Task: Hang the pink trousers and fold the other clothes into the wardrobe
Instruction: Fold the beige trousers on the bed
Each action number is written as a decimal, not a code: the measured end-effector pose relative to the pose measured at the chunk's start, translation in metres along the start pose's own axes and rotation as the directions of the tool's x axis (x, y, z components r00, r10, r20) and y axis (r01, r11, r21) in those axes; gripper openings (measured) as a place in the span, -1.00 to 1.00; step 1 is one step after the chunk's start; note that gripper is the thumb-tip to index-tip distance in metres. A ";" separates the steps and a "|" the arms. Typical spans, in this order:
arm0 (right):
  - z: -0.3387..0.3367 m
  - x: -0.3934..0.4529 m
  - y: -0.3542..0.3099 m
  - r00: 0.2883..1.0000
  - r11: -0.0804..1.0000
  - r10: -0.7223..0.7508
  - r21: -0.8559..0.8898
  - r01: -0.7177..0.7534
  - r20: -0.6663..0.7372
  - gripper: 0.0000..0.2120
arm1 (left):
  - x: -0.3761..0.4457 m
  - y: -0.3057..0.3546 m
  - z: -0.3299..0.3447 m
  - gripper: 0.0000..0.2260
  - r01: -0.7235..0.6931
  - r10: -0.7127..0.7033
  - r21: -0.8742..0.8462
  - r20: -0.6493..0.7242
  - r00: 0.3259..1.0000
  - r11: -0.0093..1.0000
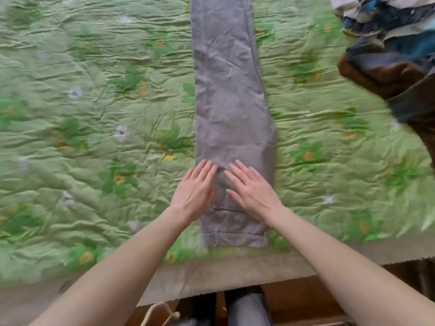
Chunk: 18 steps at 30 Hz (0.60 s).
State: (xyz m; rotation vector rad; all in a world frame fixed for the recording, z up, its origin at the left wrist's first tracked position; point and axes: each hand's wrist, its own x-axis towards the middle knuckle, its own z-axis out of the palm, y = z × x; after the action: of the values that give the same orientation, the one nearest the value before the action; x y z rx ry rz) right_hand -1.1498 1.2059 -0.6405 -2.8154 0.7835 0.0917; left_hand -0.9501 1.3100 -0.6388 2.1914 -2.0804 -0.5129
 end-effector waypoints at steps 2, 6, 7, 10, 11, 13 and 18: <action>0.029 0.005 0.017 1.000 0.998 -0.003 -0.055 0.002 -0.013 -0.41 | 0.020 0.002 0.026 -0.44 0.016 -0.017 -0.016 -0.070 0.997 1.000; 0.062 -0.011 0.046 1.000 0.994 0.011 -0.104 -0.008 0.026 -0.34 | 0.026 0.002 0.069 -0.39 -0.058 0.060 0.016 -0.079 0.995 0.998; 0.069 -0.018 0.050 0.999 0.996 0.027 -0.091 -0.026 0.019 -0.34 | 0.023 -0.005 0.077 -0.37 -0.096 0.099 0.044 -0.068 0.993 0.994; 0.080 -0.031 0.061 0.999 0.997 0.032 -0.073 -0.032 -0.003 -0.33 | 0.019 -0.034 0.084 -0.31 -0.214 0.216 0.096 -0.015 0.976 0.972; 0.080 -0.030 0.062 1.000 0.997 0.029 -0.072 -0.029 0.002 -0.33 | 0.020 -0.038 0.083 -0.31 -0.227 0.228 0.101 -0.003 0.974 0.969; 0.076 -0.027 0.060 0.999 0.997 0.041 -0.071 -0.039 0.014 -0.32 | 0.022 -0.033 0.080 -0.32 -0.206 0.207 0.090 0.001 0.978 0.974; 0.076 -0.055 0.048 0.996 0.994 -0.080 -0.074 0.077 -0.034 -0.26 | -0.003 0.008 0.082 -0.36 -0.139 0.138 0.002 -0.069 0.988 0.990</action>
State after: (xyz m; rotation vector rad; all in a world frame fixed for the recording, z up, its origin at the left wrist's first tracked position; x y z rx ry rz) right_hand -1.2216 1.2100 -0.7172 -2.9201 0.6894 0.0573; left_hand -0.9819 1.3269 -0.7135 2.0138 -2.1740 -0.4209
